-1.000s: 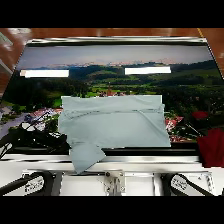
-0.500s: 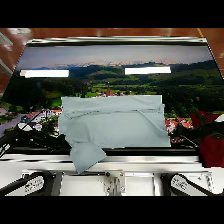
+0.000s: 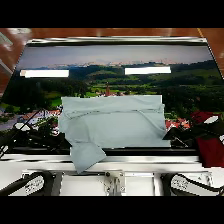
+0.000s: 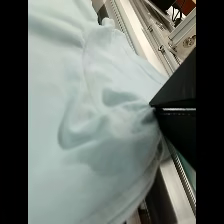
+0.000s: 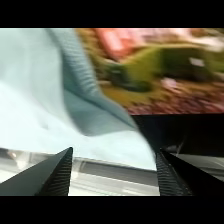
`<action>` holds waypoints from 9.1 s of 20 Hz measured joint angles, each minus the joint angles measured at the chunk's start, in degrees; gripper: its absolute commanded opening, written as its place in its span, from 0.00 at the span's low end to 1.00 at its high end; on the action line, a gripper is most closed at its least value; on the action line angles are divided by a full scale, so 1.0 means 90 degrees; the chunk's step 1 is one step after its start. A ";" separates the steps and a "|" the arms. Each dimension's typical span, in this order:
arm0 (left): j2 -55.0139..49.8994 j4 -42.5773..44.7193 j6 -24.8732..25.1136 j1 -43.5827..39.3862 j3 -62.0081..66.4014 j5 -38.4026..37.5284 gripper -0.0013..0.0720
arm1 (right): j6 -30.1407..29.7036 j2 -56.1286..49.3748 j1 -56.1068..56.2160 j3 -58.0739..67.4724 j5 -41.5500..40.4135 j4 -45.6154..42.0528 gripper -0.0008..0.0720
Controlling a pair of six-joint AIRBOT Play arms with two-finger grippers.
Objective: Fold the shirts.
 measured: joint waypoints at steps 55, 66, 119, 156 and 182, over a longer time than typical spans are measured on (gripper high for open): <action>-0.3232 -0.0850 -0.0328 -0.2028 0.6421 0.0134 0.07 | 0.0226 -0.0811 0.2013 0.3640 -0.1195 0.2676 0.10; -0.4252 -0.3206 -0.0848 -0.5722 0.6050 0.3461 0.07 | 0.1382 0.2351 0.2023 0.3640 0.0391 0.2630 0.10; -0.0194 -0.2203 0.0369 0.0690 0.6091 -0.0512 0.07 | 0.0160 -0.0228 0.2990 0.1690 -0.2596 0.3687 0.09; -0.0194 -0.2203 0.0367 -0.0393 0.6091 -0.0629 0.07 | 0.1630 0.1603 -0.4687 0.1926 0.0398 -0.1591 0.83; -0.1583 0.4804 -0.2844 -0.3470 0.6836 -0.1020 0.88 | 0.1843 0.1360 0.0942 0.3308 0.0680 -0.1355 0.83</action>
